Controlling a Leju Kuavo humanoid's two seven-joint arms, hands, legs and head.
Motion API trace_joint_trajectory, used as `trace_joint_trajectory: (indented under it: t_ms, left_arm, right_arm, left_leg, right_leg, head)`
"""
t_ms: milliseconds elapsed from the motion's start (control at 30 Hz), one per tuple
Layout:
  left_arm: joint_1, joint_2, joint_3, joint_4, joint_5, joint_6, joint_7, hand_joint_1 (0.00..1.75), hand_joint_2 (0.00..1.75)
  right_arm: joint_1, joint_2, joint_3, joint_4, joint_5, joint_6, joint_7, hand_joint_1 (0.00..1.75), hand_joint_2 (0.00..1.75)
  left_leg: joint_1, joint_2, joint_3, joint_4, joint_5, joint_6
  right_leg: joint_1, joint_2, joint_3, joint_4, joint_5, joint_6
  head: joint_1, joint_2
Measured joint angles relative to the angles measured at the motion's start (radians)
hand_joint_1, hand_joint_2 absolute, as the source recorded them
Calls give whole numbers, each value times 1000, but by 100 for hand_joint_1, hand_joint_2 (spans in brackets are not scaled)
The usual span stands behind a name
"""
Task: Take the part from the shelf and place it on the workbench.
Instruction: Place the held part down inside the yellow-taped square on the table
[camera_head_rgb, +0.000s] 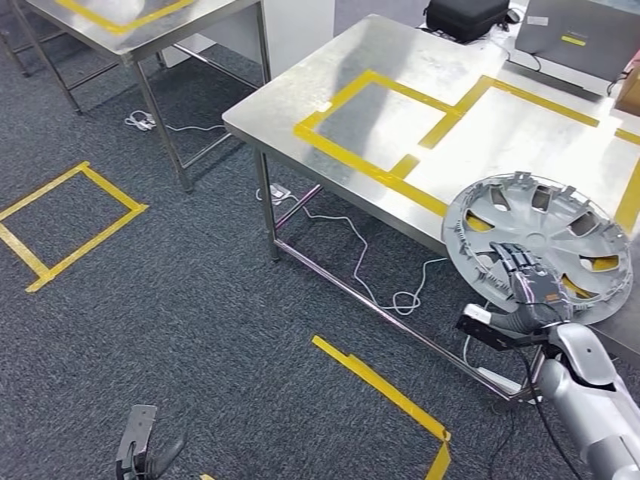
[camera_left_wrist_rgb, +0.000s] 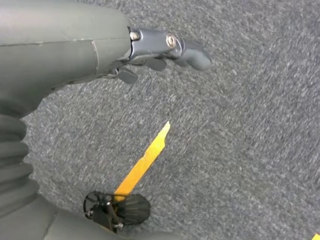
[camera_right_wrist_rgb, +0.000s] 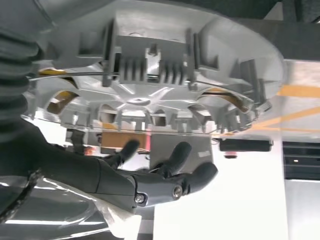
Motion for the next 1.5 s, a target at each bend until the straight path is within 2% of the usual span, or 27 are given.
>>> trace_joint_trajectory:
  t_ms: [100, 133, 233, 267, 300, 367, 433, 467, 500, 533, 600, 667, 767, 833, 867, 933, 967, 1000, 1033, 1067, 1100, 1167, 1200, 1300, 1367, 1467, 1500]
  left_arm:
    - [1, 0, 0, 0, 0, 1, 0, 0, 0]
    - [2, -1, 0, 0, 0, 1, 0, 0, 0]
    - [4, -3, 0, 0, 6, 18, 24, 0, 0]
    - [5, -2, 0, 0, 8, 25, 35, 0, 0]
    - [6, -2, 0, 0, 9, 28, 41, 0, 0]
    - [6, -2, 0, 0, 10, 31, 48, 0, 0]
    - [8, -4, 0, 0, 12, 35, 52, 0, 0]
    - [10, -4, 0, 0, 14, 38, 56, 0, 0]
    - [12, -5, 0, 0, 17, 42, 60, 0, 0]
    - [13, -6, 0, 0, 21, 47, 64, 0, 0]
    - [13, -5, 0, 0, 29, 54, 71, 0, 0]
    - [12, -5, 1, 0, 32, 57, 74, 0, 0]
    - [13, -6, 1, 0, 34, 57, 68, 0, 0]
    - [12, -8, 0, 0, 39, 55, 66, 0, 0]
    - [11, -8, 0, 0, 42, 54, 66, 0, 0]
    - [11, -8, 1, 0, 48, 54, 70, 0, 0]
    - [12, -9, 1, 0, 51, 53, 73, 0, 0]
    - [13, -11, 1, 0, 54, 52, 75, 0, 0]
    - [13, -12, 1, 0, 56, 50, 77, 0, 0]
    - [13, -13, 1, 0, 58, 49, 78, 0, 0]
    - [13, -13, 1, 0, 59, 47, 78, 0, 0]
    - [12, -13, 1, 0, 61, 44, 78, 0, 0]
    - [12, -13, 1, 0, 62, 43, 79, 0, 0]
    - [14, -14, 1, 0, 64, 44, 81, 0, 0]
    - [14, -13, 1, 0, 66, 45, 81, 0, 0]
    - [16, -14, 2, 0, 66, 47, 81, 0, 0]
    - [17, -14, 2, 0, 66, 47, 81, 0, 0]
  right_arm:
    - [6, 0, -4, -6, -1, 0, 0, 0, 0]
    - [11, 0, -8, -12, -2, 0, 0, 0, 0]
    - [23, 0, -54, -75, -39, -33, 4, 0, 0]
    - [24, 0, -74, -101, -55, -46, 8, 0, 0]
    - [25, -1, -88, -119, -62, -47, 13, 0, 0]
    - [24, -4, -119, -157, -72, -47, 20, 0, 0]
    - [23, -5, -146, -185, -77, -47, 22, 0, 0]
    - [24, -6, -156, -194, -79, -48, 24, 0, 0]
    - [25, -8, -167, -203, -82, -49, 27, 0, 0]
    - [27, -11, -178, -213, -86, -52, 31, 0, 0]
    - [28, -19, -207, -235, -101, -59, 36, 0, 0]
    - [28, -26, -241, -260, -119, -64, 34, 0, 0]
    - [32, -38, -281, -294, -136, -63, 30, 0, 0]
    - [36, -46, -303, -314, -147, -61, 22, 0, 0]
    - [38, -49, -314, -323, -153, -60, 17, 0, 0]
    - [46, -53, -332, -343, -166, -56, 11, 0, 0]
    - [53, -53, -338, -351, -171, -54, 10, 0, 0]
    - [61, -53, -342, -361, -175, -52, 10, 0, 0]
    - [67, -53, -345, -370, -178, -50, 9, 0, 0]
    - [70, -53, -348, -380, -180, -48, 9, 0, 0]
    - [72, -53, -350, -390, -183, -47, 10, 0, 0]
    - [71, -53, -355, -407, -192, -44, 14, 0, 0]
    - [73, -53, -356, -415, -200, -41, 17, 0, 0]
    - [82, -51, -359, -437, -229, -21, 28, 0, 0]
    - [84, -47, -360, -453, -240, -13, 33, 0, 0]
    - [86, -36, -360, -467, -245, -5, 35, 0, 0]
    - [88, -34, -360, -470, -245, -1, 35, 0, 0]
  left_leg:
    - [0, 0, 0, 0, 0, 1]
    - [-1, 0, 0, 1, 0, 1]
    - [-6, -1, -4, 10, -1, -16]
    - [-7, -1, -7, 13, -2, -24]
    - [-6, 0, -9, 20, -8, -29]
    - [-3, 0, -34, 83, -49, -41]
    - [2, 1, -89, 213, -112, -50]
    - [4, 1, -113, 269, -132, -53]
    - [6, 1, -125, 296, -134, -54]
    - [7, 1, -118, 285, -118, -53]
    - [9, 1, -61, 167, -51, -49]
    - [8, 0, -7, 52, -14, -41]
    - [5, -1, 3, 20, -18, -27]
    - [7, 0, 5, 14, -14, -15]
    - [8, 0, 5, 11, -12, -9]
    - [7, 0, 5, 10, -12, -2]
    - [6, 0, 4, 10, -12, 0]
    - [5, 0, 4, 10, -12, 0]
    - [4, 0, 5, 11, -12, 1]
    - [3, 0, 5, 11, -12, 1]
    - [3, 0, 6, 11, -12, 0]
    - [-2, -1, 4, 14, -13, -5]
    - [-3, -1, 2, 16, -12, -9]
    - [-4, -1, -2, 20, -12, -23]
    - [-2, -1, -18, 61, -44, -35]
    - [3, 0, -92, 241, -136, -47]
    - [4, 0, -109, 285, -148, -49]
  right_leg:
    - [0, 0, -22, 43, -10, 2]
    - [0, 0, -21, 38, 4, 2]
    - [3, 0, 87, -176, 106, -10]
    - [3, -1, 118, -234, 125, -17]
    - [1, -1, 118, -235, 127, -22]
    - [-3, -3, 121, -239, 130, -33]
    - [-2, -3, 121, -238, 130, -38]
    - [-2, -3, 122, -238, 129, -38]
    - [-2, -3, 122, -238, 129, -38]
    - [-2, -3, 123, -238, 129, -38]
    - [-3, -3, 126, -238, 128, -36]
    - [1, -3, 123, -235, 126, -28]
    - [2, -3, 119, -238, 128, -11]
    - [0, -3, 108, -221, 111, -2]
    - [-1, -2, 91, -186, 89, 1]
    - [-2, -2, 30, -61, 27, 4]
    - [-2, -2, 0, 2, 5, 5]
    - [-2, -2, -18, 38, -2, 6]
    - [-2, -2, -18, 37, 10, 6]
    - [-2, -3, 1, -4, 39, 4]
    - [-2, -3, 35, -73, 76, 2]
    - [0, -3, 101, -196, 119, -3]
    - [2, -2, 118, -226, 125, -5]
    - [2, -2, 121, -236, 126, -16]
    - [-3, -4, 122, -239, 130, -27]
    - [-4, -5, 122, -240, 132, -34]
    - [-4, -6, 122, -240, 132, -35]
  head:
    - [1, 0]
    - [1, 0]
    - [0, 0]
    - [0, 0]
    - [0, 0]
    - [-3, 0]
    - [-5, 0]
    - [-5, 0]
    - [-5, 0]
    - [-5, 0]
    - [-5, 0]
    - [-5, 0]
    - [-4, 0]
    - [-4, 0]
    - [-3, 0]
    - [-2, 0]
    - [-2, 0]
    - [-2, 0]
    - [-2, 0]
    - [-2, 0]
    - [-2, 0]
    - [-3, 0]
    - [-3, 0]
    - [-3, 0]
    - [-6, 0]
    - [-9, 0]
    - [-9, 0]
